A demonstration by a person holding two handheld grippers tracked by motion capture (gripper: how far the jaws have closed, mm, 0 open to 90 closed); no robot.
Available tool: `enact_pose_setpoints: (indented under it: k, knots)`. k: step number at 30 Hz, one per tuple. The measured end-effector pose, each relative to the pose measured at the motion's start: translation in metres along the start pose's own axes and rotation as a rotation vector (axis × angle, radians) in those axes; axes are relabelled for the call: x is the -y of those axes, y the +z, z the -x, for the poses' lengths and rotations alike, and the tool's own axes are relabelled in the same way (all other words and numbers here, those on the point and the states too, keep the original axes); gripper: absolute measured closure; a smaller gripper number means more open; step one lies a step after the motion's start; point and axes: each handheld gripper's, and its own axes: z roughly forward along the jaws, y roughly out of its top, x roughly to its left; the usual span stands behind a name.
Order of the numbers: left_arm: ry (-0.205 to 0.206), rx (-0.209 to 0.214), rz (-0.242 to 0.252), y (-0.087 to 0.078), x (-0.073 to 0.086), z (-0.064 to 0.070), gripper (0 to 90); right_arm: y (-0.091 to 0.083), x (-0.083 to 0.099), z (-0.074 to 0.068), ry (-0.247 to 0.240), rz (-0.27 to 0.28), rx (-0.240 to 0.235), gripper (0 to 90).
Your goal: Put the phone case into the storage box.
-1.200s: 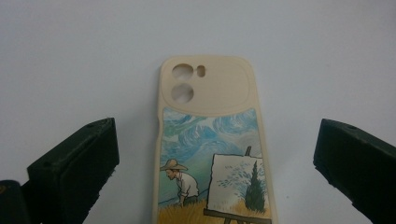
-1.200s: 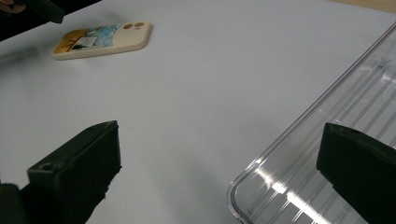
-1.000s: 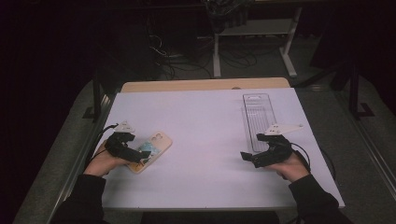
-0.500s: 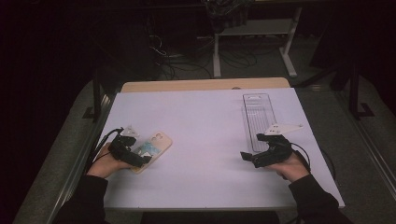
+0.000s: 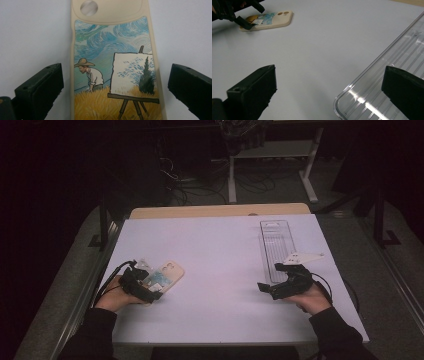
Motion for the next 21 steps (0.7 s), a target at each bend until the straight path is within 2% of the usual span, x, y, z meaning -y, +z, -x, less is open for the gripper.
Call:
enact_pose_setpoints:
  k: [10, 14, 21]
  knots:
    - [0.009, 0.000, -0.058, 0.0049, 0.0020, 0.0002, 0.0, 0.0000, 0.0000, 0.0000, -0.001, 0.000, 0.000, 0.0]
    - [-0.008, 0.016, -0.055, 0.0050, 0.0024, -0.0002, 1.6, 0.0000, 0.0000, -0.0001, 0.000, -0.002, 0.001, 0.0]
    - [-0.007, 0.017, -0.063, 0.0048, 0.0024, -0.0009, 1.9, 0.0000, 0.0000, -0.0002, -0.001, -0.002, 0.001, 0.0]
